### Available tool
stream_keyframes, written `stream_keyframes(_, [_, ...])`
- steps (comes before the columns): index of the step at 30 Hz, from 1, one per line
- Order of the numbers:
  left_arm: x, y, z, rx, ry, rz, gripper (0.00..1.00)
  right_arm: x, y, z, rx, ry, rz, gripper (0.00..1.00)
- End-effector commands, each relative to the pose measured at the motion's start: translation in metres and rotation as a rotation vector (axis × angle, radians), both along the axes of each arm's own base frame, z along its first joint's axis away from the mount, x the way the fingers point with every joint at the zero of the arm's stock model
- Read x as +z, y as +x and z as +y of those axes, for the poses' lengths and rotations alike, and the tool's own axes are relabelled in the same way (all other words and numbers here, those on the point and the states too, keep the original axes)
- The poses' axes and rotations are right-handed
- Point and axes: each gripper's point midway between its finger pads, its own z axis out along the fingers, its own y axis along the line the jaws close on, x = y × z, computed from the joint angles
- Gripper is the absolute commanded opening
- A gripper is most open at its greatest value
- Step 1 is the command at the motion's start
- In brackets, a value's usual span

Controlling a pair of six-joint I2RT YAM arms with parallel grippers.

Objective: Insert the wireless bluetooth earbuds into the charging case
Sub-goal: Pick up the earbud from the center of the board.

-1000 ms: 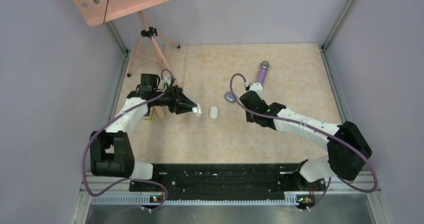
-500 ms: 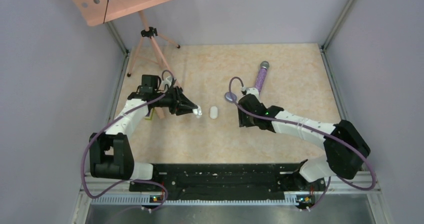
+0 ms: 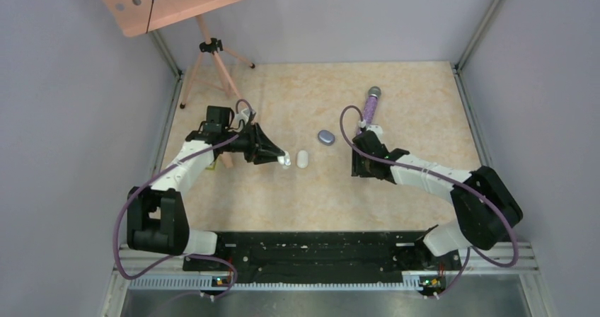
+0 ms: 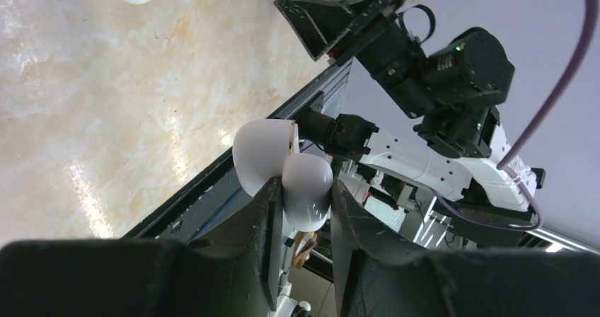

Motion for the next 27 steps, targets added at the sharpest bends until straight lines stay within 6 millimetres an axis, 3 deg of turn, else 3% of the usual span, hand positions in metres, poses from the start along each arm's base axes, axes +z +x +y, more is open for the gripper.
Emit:
stream_keyframes(1, [0.005, 0.004, -0.003, -0.011, -0.017, -0.032, 0.00, -0.007, 0.019, 0.006, -0.004, -0.017, -0.010, 0.46])
stream_keyframes(7, [0.004, 0.005, -0.004, -0.014, -0.018, -0.028, 0.00, -0.017, 0.029, 0.000, -0.030, -0.052, -0.006, 0.40])
stream_keyframes(13, [0.002, 0.005, -0.005, -0.019, -0.020, -0.023, 0.00, -0.008, 0.049, -0.038, -0.164, -0.080, -0.035, 0.39])
stream_keyframes(16, [0.003, 0.005, -0.006, -0.022, -0.022, -0.024, 0.00, 0.005, 0.054, -0.054, -0.221, -0.049, -0.052, 0.38])
stream_keyframes(21, [-0.002, 0.006, -0.007, -0.025, -0.023, -0.014, 0.00, 0.032, 0.053, -0.061, -0.250, 0.018, -0.121, 0.38])
stream_keyframes(27, [-0.005, 0.008, -0.009, -0.033, -0.027, -0.009, 0.00, 0.019, 0.046, -0.055, -0.207, 0.036, -0.077, 0.37])
